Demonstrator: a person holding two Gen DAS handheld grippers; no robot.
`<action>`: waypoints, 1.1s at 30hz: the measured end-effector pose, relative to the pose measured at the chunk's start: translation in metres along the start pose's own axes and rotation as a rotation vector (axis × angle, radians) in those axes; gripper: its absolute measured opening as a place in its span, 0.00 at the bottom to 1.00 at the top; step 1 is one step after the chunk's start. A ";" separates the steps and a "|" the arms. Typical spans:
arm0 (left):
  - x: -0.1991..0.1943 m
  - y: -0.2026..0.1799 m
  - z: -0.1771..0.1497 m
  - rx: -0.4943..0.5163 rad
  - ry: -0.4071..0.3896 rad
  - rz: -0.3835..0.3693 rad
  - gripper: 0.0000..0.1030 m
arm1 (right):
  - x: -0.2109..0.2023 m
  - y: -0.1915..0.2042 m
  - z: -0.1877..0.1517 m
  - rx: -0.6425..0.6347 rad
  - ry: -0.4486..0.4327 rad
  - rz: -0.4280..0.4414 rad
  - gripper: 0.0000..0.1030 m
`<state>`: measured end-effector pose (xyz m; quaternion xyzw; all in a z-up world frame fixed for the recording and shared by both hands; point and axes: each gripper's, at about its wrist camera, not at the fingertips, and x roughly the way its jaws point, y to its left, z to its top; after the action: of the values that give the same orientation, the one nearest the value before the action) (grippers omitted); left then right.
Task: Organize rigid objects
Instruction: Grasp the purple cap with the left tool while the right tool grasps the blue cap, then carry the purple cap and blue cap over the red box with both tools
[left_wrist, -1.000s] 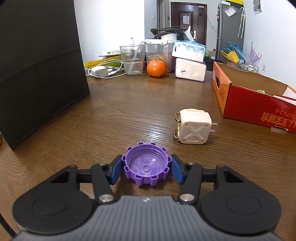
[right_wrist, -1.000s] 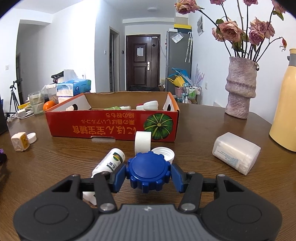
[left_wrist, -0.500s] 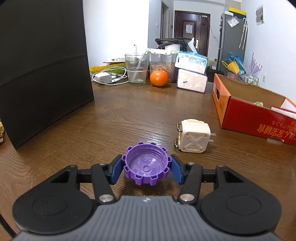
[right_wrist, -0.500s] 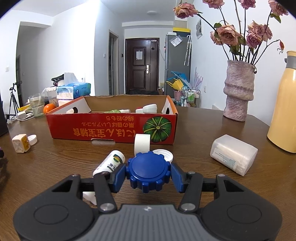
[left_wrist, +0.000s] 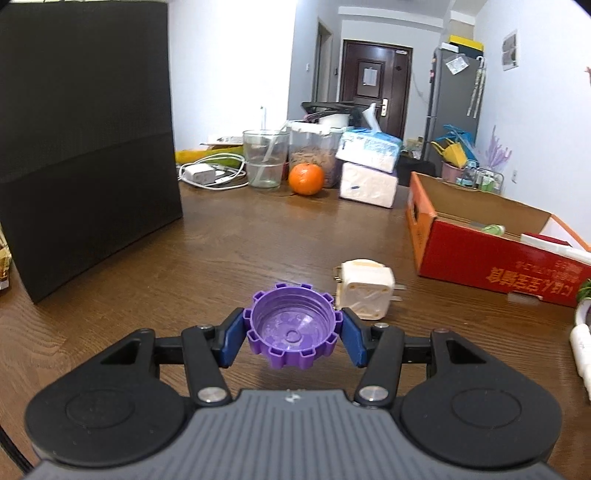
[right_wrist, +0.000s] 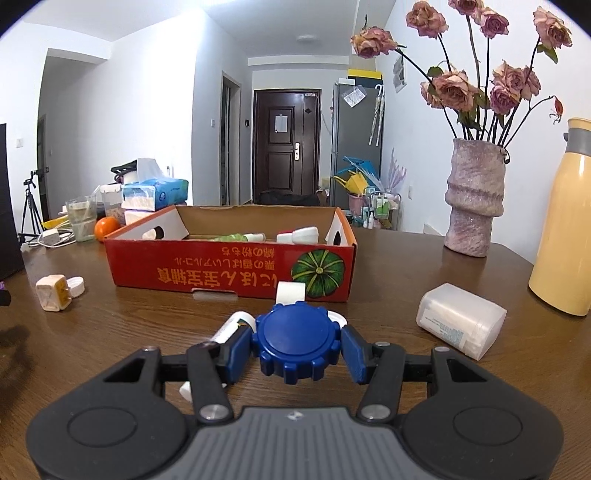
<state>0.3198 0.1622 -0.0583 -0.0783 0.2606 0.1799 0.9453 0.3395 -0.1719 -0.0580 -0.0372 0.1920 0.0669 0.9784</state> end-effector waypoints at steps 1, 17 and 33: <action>-0.002 -0.002 0.001 0.003 -0.003 -0.008 0.54 | -0.001 0.000 0.001 0.000 -0.003 0.002 0.51; -0.034 -0.064 0.028 0.072 -0.094 -0.158 0.54 | -0.017 0.011 0.032 0.000 -0.085 0.057 0.51; -0.034 -0.130 0.060 0.113 -0.138 -0.259 0.54 | -0.002 0.017 0.058 0.017 -0.124 0.075 0.51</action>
<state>0.3704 0.0462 0.0171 -0.0452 0.1923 0.0464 0.9792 0.3571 -0.1496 -0.0046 -0.0175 0.1330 0.1042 0.9855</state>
